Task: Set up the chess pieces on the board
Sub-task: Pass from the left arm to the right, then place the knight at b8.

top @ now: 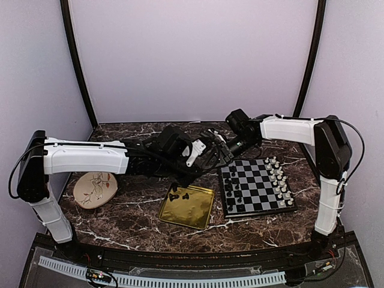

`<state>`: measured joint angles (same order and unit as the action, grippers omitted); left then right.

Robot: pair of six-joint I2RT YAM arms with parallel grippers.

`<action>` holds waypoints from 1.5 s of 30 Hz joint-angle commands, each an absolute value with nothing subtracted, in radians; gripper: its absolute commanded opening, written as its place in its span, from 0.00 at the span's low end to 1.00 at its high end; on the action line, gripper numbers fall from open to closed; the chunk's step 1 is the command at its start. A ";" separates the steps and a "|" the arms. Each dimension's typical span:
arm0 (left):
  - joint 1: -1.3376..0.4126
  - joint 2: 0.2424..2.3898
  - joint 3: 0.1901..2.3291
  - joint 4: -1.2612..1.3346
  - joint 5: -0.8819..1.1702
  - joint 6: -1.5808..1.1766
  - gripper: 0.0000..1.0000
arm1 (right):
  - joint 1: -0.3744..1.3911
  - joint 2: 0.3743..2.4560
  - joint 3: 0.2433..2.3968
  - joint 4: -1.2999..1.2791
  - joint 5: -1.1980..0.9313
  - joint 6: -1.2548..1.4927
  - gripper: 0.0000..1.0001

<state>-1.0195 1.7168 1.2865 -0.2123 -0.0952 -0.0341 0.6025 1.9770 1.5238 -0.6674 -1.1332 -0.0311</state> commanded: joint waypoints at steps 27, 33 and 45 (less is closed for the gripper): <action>-0.824 1.534 1.231 -0.270 -0.049 0.084 0.50 | 0.576 1.706 1.453 -0.789 -0.452 -0.487 0.00; -0.776 1.505 1.203 -0.254 -0.044 0.092 0.50 | 0.610 1.619 1.415 -0.876 -0.362 -0.584 0.00; -0.775 1.489 1.167 -0.246 -0.079 0.094 0.51 | 0.761 1.578 1.259 -0.854 -0.177 -0.653 0.00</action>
<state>-0.7753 1.5272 1.1824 -0.2550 -0.0689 0.0837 0.7143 1.5982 1.2839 -0.8684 -0.2470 -0.6224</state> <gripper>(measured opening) 0.510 0.051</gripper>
